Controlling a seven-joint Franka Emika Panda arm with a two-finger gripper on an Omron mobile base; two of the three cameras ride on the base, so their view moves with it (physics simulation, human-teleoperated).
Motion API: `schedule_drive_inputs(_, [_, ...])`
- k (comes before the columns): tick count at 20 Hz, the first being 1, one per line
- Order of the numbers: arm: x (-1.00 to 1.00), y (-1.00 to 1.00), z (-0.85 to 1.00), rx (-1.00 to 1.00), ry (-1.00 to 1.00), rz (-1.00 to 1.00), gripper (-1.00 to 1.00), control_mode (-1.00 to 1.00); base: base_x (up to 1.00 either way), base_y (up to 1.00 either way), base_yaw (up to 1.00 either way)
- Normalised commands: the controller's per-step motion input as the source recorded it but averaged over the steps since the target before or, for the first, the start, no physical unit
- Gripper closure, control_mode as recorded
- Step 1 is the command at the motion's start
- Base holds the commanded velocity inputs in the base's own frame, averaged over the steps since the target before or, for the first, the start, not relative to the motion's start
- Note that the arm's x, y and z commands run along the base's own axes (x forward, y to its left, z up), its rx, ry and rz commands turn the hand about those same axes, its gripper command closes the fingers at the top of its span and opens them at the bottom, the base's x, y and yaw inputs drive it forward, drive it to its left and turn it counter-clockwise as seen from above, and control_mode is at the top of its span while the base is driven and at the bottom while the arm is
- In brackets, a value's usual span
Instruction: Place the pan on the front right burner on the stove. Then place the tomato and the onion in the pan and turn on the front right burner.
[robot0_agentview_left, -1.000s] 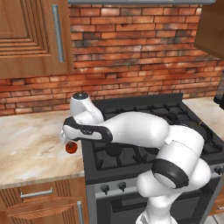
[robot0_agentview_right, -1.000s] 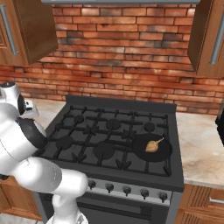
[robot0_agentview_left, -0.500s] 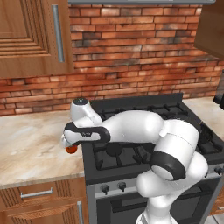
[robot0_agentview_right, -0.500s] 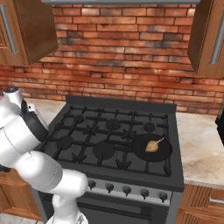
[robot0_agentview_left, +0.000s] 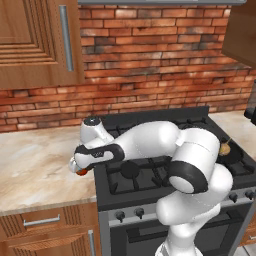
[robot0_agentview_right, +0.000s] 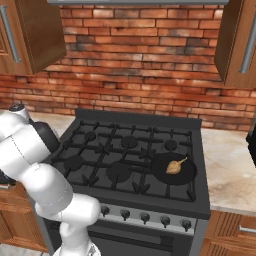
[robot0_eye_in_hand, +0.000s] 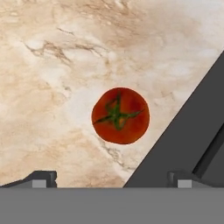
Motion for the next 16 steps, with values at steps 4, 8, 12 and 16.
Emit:
schedule_drive_inputs(4, [0.20,0.11,-0.20,0.00,0.00,0.01,-1.00,-1.00,0.00,0.00,0.00])
schedule_drive_inputs(8, [0.27,0.20,-0.21,0.00,0.01,0.00,-1.00,-1.00,0.00,0.00,0.00])
schedule_drive_inputs(12, [0.31,0.21,-0.23,0.00,0.03,0.00,-1.00,-1.00,0.00,0.00,0.00])
schedule_drive_inputs(16, [0.28,0.19,-0.23,0.00,0.04,0.00,-1.00,-1.00,0.00,0.00,0.00])
